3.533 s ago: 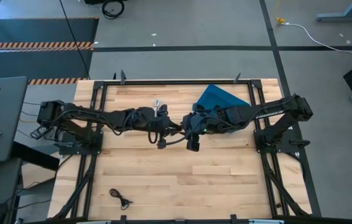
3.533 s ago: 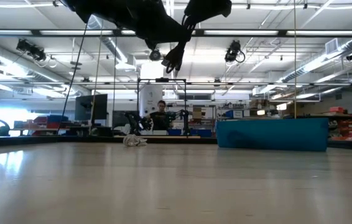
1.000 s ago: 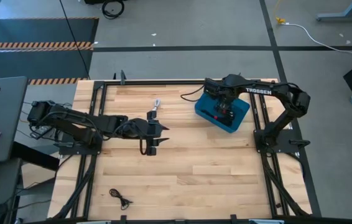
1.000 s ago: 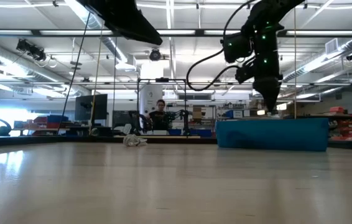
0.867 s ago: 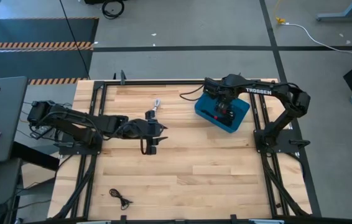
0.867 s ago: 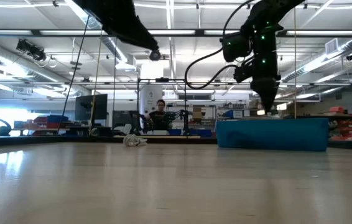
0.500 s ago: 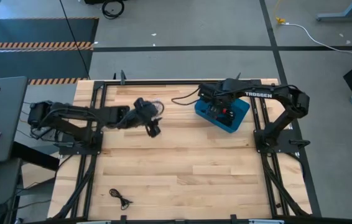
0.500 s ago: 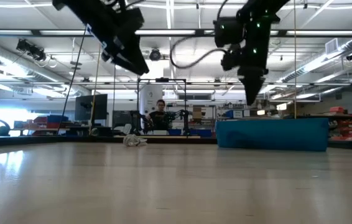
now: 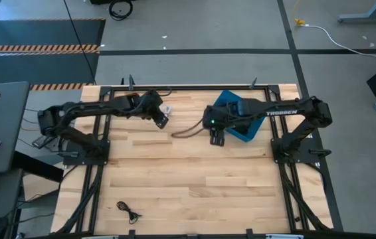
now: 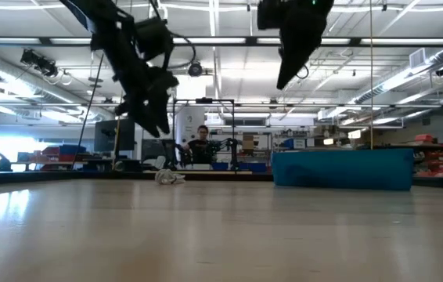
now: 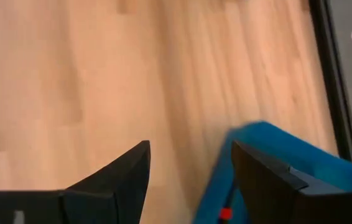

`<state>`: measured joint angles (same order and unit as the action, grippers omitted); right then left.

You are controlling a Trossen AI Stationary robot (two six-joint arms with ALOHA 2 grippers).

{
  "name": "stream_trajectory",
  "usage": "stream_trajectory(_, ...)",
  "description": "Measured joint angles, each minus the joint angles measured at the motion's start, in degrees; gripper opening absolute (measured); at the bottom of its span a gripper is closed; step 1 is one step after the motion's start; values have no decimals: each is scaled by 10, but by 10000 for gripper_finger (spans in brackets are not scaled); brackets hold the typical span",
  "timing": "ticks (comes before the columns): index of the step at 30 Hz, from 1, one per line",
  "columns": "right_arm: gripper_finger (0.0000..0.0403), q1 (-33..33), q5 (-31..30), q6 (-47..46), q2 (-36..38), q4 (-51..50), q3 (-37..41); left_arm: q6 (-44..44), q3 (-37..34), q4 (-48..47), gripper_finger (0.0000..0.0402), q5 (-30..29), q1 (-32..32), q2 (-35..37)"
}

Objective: Pick and place USB-C Cables
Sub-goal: Put the white USB cable into the blue bin

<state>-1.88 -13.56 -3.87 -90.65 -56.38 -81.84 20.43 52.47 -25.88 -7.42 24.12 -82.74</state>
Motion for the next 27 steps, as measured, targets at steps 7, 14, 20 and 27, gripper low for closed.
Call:
stream_trajectory(7,229,73,-4,-28,13,-1,-16,-2,0,12,190,13,9,-54)
stream_trajectory(14,227,109,-18,-48,27,19,-17,-5,0,16,190,2,16,-105)
stream_trajectory(20,227,120,-19,-67,28,23,-17,-8,1,54,190,-12,20,-121)
stream_trajectory(27,227,123,-19,-71,27,22,-17,-16,1,56,190,-11,18,-130)
